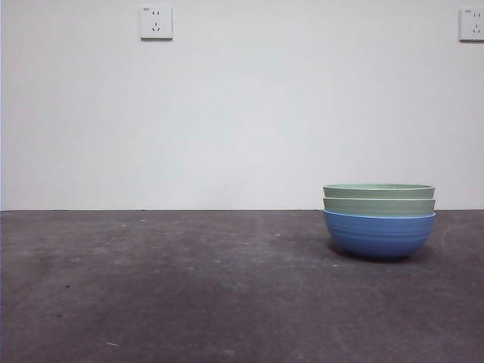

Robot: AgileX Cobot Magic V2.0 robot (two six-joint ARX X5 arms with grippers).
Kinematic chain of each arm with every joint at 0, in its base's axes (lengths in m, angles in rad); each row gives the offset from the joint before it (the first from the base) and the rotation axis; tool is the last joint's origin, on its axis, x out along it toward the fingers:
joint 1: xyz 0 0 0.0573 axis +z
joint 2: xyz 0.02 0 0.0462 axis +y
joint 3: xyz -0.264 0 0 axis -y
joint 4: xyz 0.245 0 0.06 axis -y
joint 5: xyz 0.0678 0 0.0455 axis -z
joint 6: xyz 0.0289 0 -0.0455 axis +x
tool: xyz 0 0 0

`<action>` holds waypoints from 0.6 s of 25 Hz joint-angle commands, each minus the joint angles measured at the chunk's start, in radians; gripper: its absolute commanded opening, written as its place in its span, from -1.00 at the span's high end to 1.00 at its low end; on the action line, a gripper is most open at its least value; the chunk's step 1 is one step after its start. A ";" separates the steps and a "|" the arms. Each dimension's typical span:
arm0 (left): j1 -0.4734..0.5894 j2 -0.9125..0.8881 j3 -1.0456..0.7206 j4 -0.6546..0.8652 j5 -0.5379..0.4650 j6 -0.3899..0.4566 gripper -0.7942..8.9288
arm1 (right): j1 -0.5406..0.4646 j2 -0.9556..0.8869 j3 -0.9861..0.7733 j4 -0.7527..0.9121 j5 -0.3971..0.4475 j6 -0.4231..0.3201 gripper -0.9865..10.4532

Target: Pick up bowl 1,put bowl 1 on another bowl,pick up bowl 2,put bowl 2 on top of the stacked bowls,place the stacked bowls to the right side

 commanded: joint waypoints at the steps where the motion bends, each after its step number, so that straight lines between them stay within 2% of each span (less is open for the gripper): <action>1: 0.002 -0.003 -0.014 0.002 -0.002 -0.007 0.84 | -0.030 -0.108 -0.111 0.204 -0.001 0.000 0.82; 8: 0.002 -0.003 -0.014 0.002 -0.002 -0.007 0.84 | -0.089 -0.440 -0.631 0.676 0.002 0.011 0.82; 12: 0.002 -0.003 -0.014 0.002 -0.002 -0.007 0.84 | -0.089 -0.544 -0.808 0.774 0.010 0.053 0.82; 15: 0.002 -0.003 -0.014 0.002 -0.002 -0.007 0.84 | -0.089 -0.605 -0.896 0.780 0.010 0.054 0.82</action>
